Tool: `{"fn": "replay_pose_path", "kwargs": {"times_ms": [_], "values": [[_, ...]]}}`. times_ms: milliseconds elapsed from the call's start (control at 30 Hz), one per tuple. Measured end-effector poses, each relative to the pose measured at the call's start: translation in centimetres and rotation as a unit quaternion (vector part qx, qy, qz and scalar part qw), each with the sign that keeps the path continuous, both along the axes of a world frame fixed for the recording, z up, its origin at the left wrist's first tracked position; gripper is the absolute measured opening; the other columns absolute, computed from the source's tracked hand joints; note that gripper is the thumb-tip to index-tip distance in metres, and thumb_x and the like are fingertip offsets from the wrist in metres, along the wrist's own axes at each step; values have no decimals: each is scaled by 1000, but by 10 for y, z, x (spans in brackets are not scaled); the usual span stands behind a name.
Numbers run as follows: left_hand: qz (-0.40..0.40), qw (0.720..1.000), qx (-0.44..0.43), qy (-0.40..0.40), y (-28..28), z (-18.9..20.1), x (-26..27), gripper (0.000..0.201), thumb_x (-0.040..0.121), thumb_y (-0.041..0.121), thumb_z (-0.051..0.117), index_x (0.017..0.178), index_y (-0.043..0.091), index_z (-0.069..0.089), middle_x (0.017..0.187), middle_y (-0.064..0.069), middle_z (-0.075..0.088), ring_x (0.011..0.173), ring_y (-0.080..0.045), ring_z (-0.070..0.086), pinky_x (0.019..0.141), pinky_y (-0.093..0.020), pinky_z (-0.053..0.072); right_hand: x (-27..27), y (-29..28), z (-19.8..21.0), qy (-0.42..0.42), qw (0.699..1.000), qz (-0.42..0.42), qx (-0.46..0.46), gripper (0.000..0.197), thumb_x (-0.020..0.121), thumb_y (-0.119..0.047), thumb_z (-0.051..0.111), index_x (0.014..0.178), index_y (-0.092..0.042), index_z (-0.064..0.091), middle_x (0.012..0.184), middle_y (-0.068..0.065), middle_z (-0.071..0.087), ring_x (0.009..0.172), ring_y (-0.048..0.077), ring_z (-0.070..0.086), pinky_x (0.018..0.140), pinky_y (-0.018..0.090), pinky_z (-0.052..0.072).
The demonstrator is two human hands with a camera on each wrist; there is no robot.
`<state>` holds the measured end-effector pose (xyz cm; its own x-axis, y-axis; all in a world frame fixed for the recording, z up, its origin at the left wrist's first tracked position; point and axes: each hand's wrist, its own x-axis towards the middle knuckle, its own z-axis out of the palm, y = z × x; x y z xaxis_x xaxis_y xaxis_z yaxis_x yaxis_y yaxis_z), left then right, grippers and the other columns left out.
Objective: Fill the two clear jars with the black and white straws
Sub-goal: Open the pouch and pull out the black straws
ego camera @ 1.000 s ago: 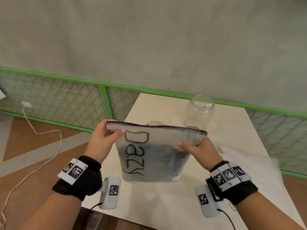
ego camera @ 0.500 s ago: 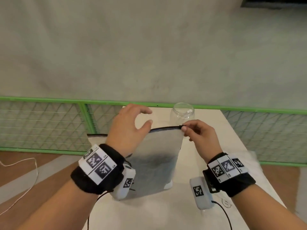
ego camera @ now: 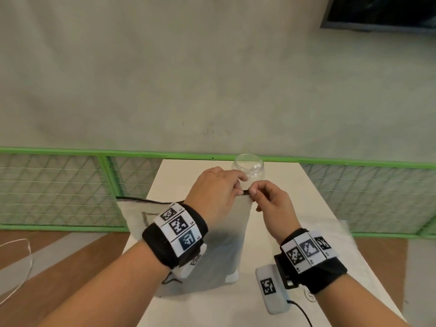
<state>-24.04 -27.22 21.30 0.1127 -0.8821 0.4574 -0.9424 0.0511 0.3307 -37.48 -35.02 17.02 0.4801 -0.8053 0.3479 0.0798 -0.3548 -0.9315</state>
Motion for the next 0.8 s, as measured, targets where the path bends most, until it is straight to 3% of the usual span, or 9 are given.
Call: {"fn": "replay_pose_path", "kwargs": {"times_ms": [133,300,467,667,800], "values": [[73,996,36,-37,38,1,41,25,95,20,48,118,26,54,99,12,63,98,-12,51,88,-26,34,-12,-14,-3,16,999,-49,-7,22,95,-5,50,80,-19,57,74,-7,57,61,-7,51,54,11,43],[138,989,52,-22,92,-5,97,20,92,11,52,109,17,63,102,0,64,95,-21,59,81,-31,43,-25,-30,-5,36,998,-53,-23,22,95,-7,50,81,-21,58,74,-7,57,62,-3,51,53,14,43],[127,990,55,-13,105,-7,104,21,93,10,50,104,15,67,97,3,57,89,-18,55,76,-27,40,-21,-31,-4,29,998,-42,-19,21,95,-7,50,81,-21,58,72,-5,56,62,-1,52,52,17,44],[135,990,29,-7,115,-8,110,18,89,3,56,100,9,69,96,-5,63,87,-23,59,77,-35,47,-24,-32,-5,-2,1000,-16,15,20,95,-5,50,82,-18,59,74,-4,56,66,3,53,54,18,49],[130,991,33,-6,116,-7,111,19,89,4,55,102,10,69,97,-3,62,88,-19,57,78,-30,42,-25,-33,-5,-15,999,2,31,21,95,-3,49,81,-16,57,75,-1,53,67,3,54,59,20,54]]}}
